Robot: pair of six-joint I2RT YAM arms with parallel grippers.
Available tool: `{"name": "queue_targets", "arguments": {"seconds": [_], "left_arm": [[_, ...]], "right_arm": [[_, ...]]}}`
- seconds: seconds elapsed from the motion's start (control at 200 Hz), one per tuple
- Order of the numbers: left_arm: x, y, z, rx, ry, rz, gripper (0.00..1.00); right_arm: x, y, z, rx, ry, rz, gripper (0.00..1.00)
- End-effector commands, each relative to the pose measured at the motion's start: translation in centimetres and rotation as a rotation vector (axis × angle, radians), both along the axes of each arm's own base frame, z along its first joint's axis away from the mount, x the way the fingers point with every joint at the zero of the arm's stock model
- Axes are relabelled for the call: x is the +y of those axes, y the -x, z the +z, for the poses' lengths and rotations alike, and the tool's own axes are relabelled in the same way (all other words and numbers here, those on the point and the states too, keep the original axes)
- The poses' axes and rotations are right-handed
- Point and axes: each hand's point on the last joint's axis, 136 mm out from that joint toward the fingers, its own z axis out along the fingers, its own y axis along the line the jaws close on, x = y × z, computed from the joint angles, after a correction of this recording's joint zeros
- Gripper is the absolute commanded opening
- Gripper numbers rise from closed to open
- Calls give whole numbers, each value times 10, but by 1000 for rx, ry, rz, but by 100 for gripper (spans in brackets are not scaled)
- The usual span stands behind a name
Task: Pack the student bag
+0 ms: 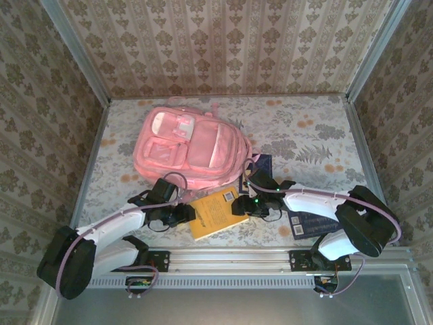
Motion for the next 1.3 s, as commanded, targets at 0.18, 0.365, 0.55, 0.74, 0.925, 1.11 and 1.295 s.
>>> {"name": "queue_targets", "arguments": {"seconds": [0.18,0.365,0.55,0.74,0.925,1.11,1.295], "left_arm": [[-9,0,-4,-18,9,-34,42],[-10,1,-6,-15,5,-45,40],[-13,1,-7,-14,6,-53,40],[-14,1,-6,-17,5,-59,37],[-10,-2,9,-53,-18,-70,37],[1,-12,55,-172,-50,-73,48],[2,-26,93,-249,-67,-103,52]], "right_arm": [[16,6,23,30,-128,22,54],[14,-1,46,0,-179,-5,48],[20,0,50,13,-219,-7,41],[23,-5,46,23,-246,-53,28],[12,-8,37,24,-192,-83,3],[-8,-2,39,13,-148,-86,0],[-35,-7,69,-92,-168,-151,0]]}}
